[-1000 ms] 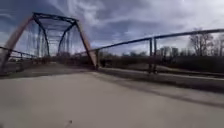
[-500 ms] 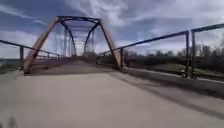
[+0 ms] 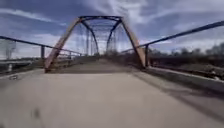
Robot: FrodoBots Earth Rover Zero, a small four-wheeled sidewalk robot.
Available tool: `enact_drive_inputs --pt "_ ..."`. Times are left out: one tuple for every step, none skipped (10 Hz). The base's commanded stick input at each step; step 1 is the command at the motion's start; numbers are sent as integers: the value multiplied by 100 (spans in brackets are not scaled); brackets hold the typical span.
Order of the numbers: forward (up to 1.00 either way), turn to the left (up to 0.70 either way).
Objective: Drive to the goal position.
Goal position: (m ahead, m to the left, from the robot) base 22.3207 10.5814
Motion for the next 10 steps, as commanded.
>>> enact_drive_inputs --pt "100 1" --pt "100 1" --pt "100 1" --pt "100 1" --pt "100 1" --pt "100 1" --pt "100 1" --pt "100 1" --pt "100 1" --pt "100 41"
